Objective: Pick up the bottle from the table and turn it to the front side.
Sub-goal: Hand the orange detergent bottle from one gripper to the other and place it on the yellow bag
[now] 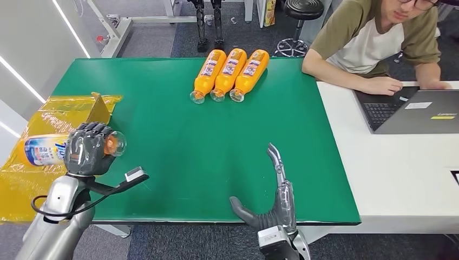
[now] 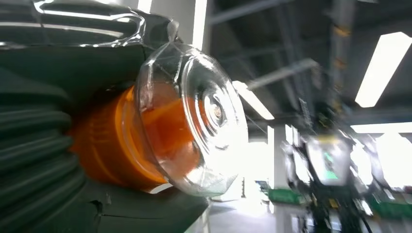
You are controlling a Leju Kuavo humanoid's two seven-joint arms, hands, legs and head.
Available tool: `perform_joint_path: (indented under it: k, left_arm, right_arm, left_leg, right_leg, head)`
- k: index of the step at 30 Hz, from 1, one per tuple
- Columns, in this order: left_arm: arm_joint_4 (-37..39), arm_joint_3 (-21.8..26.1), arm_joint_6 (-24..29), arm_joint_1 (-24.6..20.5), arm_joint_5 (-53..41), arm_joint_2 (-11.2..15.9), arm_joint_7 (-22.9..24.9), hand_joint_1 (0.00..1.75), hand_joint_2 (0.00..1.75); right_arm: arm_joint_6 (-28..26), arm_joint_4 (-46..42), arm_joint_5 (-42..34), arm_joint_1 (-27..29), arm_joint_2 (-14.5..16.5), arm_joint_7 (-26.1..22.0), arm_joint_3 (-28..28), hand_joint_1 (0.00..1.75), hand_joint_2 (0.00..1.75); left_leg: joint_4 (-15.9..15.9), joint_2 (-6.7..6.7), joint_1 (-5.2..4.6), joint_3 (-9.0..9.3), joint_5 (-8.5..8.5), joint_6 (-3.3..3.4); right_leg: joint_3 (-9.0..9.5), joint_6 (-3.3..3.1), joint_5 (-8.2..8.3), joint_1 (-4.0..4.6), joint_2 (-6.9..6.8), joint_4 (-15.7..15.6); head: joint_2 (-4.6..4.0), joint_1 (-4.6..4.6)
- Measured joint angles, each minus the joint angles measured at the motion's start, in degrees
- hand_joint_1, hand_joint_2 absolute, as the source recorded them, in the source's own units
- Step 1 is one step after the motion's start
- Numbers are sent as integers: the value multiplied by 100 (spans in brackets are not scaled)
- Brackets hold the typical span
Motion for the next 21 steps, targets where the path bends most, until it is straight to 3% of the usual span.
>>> perform_joint_path:
  k: [7,16,17,20,21]
  left_arm:
    - [1867,-913,-647,-984,-328,254,-504,175,175]
    - [2904,-1391,-1406,-1539,-176,168,-670,171,175]
    - [2967,-1391,-1456,-1561,-108,147,-667,152,175]
    - [3117,-1392,-1550,-1600,-28,96,-628,24,175]
    - [3157,-1393,-1577,-1614,-11,81,-608,0,175]
  right_arm:
    - [58,-143,0,52,0,-28,-76,0,175]
    - [60,-243,72,188,22,-45,-159,0,175]
    - [59,-253,87,201,30,-45,-168,0,175]
    - [59,-271,104,224,46,-44,-190,0,175]
    - [59,-275,106,227,49,-41,-194,0,175]
  left_leg:
    - [3,32,-2,0,2,-4]
    - [2,31,-1,-2,1,-4]
    - [2,32,-1,-2,1,-4]
    - [2,32,-1,-2,1,-4]
    - [2,32,-1,-2,2,-4]
  right_leg:
    - [-10,-13,15,-1,31,0]
    - [-15,-13,14,-1,31,0]
    - [-15,-13,14,-1,31,0]
    - [-15,-13,14,-1,31,0]
    - [-15,-13,14,-1,31,0]
  head:
    - [0,1]
    - [0,1]
    - [0,0]
    - [0,0]
    - [0,1]
